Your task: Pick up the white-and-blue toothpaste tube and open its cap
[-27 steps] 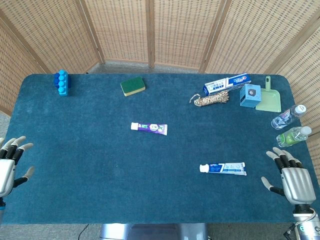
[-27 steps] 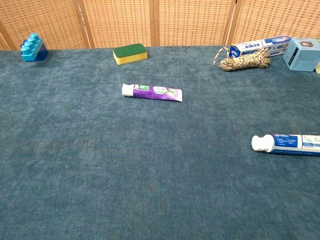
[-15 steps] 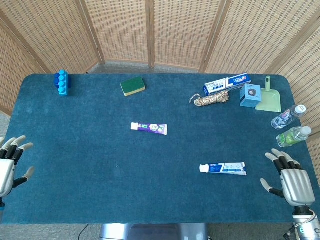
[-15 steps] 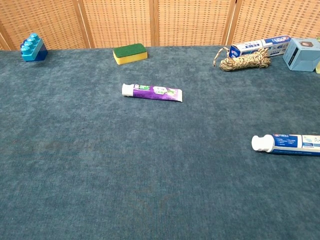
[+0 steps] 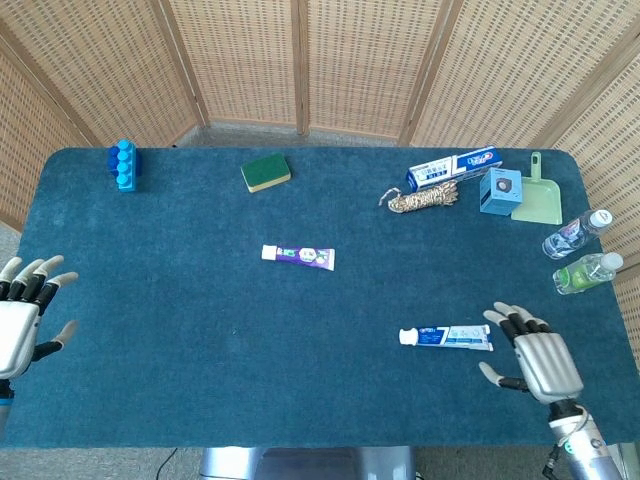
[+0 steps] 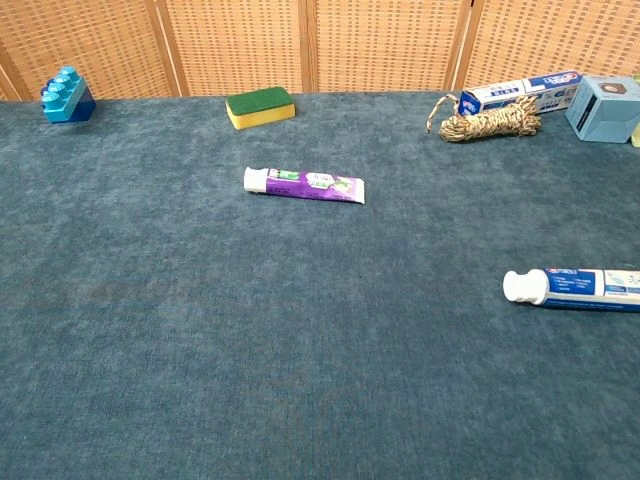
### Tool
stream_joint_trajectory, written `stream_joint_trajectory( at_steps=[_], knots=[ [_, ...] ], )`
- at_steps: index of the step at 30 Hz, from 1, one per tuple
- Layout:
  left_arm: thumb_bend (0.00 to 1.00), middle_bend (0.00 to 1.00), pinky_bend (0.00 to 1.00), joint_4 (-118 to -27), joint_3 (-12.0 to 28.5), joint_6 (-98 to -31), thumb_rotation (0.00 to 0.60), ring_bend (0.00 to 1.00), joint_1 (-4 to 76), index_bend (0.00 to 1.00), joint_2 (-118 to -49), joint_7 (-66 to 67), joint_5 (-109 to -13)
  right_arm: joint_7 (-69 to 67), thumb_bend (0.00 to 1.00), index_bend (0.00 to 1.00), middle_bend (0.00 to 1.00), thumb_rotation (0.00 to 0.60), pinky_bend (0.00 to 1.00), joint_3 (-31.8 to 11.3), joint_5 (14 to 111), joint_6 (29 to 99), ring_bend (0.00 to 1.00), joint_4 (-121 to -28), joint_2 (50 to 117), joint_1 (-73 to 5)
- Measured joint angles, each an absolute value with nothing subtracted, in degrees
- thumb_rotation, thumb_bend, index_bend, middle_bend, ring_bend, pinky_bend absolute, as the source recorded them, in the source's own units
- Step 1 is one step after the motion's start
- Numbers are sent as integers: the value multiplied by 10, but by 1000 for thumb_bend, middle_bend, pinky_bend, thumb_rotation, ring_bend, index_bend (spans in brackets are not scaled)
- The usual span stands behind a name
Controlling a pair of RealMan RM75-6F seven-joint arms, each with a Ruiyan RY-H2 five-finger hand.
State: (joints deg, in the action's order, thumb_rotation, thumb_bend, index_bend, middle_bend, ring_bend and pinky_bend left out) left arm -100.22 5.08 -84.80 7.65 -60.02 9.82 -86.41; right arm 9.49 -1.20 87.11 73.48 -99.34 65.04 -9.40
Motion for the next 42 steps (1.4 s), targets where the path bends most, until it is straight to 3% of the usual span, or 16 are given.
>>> stream_joint_trajectory(
  at_steps=[5, 13, 16, 25, 30, 42],
  knots=[
    [235, 113, 38, -1020, 58, -839, 600, 109, 87, 243, -583, 96, -862, 150, 319, 230, 92, 320, 129, -19, 837, 691, 38, -1008, 660, -121],
    [235, 103, 34, -1034, 61, -825, 600, 104, 98, 242, -571, 102, -854, 220, 316, 276, 63, 288, 83, -28, 779, 647, 3, -990, 696, -154],
    [236, 101, 33, -1036, 62, -821, 600, 104, 102, 242, -571, 103, -851, 230, 270, 278, 53, 276, 78, -28, 765, 638, 0, -975, 708, -161],
    [235, 99, 32, -1042, 63, -820, 600, 104, 108, 242, -570, 105, -851, 242, 223, 296, 60, 358, 90, -26, 749, 628, 11, -934, 735, -174],
    [235, 99, 31, -1044, 62, -824, 600, 104, 107, 242, -570, 103, -850, 234, 219, 381, 124, 508, 141, -27, 750, 635, 66, -907, 753, -177],
    [236, 97, 31, -1046, 61, -829, 600, 100, 107, 242, -569, 103, -851, 228, 217, 346, 137, 532, 165, -32, 728, 628, 76, -864, 788, -187]
  ],
)
